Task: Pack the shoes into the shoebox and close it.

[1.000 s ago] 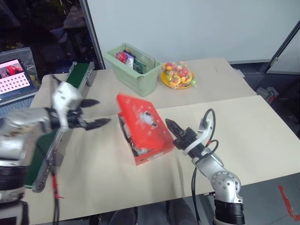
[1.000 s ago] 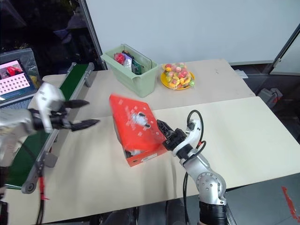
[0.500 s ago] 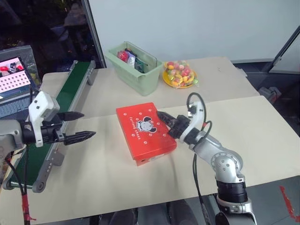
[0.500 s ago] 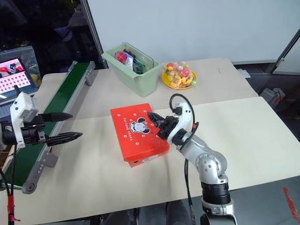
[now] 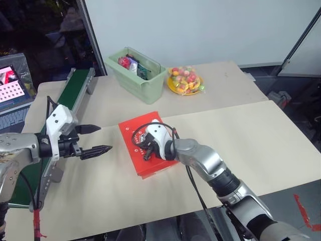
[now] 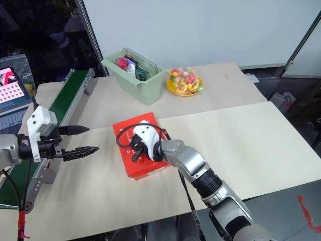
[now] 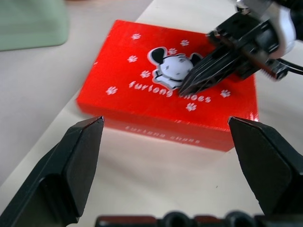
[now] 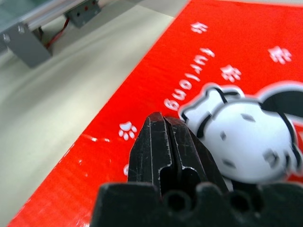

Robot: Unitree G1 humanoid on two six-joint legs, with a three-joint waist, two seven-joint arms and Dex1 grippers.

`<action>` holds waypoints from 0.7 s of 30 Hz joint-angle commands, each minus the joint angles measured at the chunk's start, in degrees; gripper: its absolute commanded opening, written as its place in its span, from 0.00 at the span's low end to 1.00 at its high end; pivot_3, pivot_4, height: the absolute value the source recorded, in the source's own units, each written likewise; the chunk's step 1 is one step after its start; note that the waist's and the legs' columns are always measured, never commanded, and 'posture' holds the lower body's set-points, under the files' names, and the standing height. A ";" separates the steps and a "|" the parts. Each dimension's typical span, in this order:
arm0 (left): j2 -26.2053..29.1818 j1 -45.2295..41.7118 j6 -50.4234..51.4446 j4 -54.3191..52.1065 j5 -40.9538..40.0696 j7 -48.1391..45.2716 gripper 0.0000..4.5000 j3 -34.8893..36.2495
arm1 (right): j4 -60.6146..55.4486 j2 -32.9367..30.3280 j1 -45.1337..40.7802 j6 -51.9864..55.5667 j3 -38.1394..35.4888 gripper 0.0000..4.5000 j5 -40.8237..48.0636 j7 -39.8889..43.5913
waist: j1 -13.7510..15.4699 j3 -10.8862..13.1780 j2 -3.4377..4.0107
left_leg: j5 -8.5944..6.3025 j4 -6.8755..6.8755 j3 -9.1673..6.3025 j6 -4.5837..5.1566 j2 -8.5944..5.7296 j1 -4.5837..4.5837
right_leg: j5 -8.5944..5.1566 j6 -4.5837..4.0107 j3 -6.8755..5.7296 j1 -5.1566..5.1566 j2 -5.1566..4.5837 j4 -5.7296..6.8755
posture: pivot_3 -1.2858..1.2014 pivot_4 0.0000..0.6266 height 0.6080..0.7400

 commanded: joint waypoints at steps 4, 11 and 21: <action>-0.04 0.14 -0.95 -2.71 -0.34 0.65 1.00 0.58 | 1.60 1.25 3.24 4.72 -5.72 0.00 -0.51 0.92 | 0.25 -0.02 0.01 | -0.16 0.00 0.14 -0.01 0.22 0.52 | -0.29 0.41 -0.05 0.58 0.24 -0.11 | 0.52 0.24 1.00; -1.36 0.18 -1.06 -3.66 -0.20 1.74 1.00 -0.51 | -5.27 5.02 3.36 10.51 -27.25 0.00 10.13 -2.98 | 1.14 0.01 0.01 | -0.17 0.03 0.06 -0.04 0.20 0.13 | 0.02 -0.09 -0.05 0.25 0.24 -0.12 | 0.52 0.24 1.00; -13.46 -0.20 -8.27 1.56 7.44 19.04 1.00 3.06 | -17.77 2.91 13.86 10.74 -47.65 0.00 20.05 -7.88 | 1.79 0.08 0.11 | -0.40 -0.02 0.07 -0.02 0.27 -0.10 | 0.00 -0.10 -0.05 0.06 0.25 -0.46 | 0.52 0.24 1.00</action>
